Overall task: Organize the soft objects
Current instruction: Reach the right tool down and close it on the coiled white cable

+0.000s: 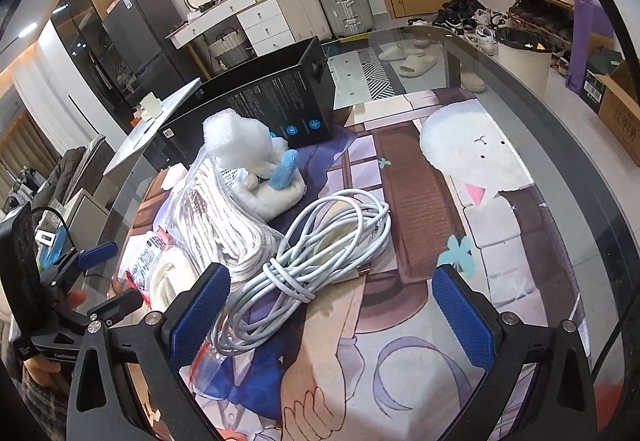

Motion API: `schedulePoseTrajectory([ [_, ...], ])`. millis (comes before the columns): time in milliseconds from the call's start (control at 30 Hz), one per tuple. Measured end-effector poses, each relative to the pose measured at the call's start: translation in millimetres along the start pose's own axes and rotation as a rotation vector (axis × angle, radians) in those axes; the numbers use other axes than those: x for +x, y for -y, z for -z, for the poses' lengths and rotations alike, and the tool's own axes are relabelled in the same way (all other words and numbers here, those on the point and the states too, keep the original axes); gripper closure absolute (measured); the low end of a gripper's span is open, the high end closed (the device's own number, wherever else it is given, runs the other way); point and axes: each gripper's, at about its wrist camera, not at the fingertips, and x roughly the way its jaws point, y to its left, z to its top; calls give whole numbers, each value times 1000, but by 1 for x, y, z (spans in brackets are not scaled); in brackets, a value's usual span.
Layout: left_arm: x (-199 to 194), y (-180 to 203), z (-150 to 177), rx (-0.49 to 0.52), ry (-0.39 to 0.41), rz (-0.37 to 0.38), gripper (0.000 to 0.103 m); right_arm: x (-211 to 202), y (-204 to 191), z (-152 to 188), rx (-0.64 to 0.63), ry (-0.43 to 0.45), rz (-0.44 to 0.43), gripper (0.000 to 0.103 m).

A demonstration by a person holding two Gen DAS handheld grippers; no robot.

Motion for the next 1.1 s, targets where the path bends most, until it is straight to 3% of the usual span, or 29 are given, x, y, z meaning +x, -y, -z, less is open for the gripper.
schedulePoseTrajectory([
  [367,9,2,-4,24,-38,32,0,-2,18,8,-24,-43,70,1],
  [800,25,0,-17,42,-53,38,0,-9,7,20,-54,-70,69,5],
  [1100,29,-8,-12,38,-72,68,0,-12,9,20,-37,-46,91,22],
])
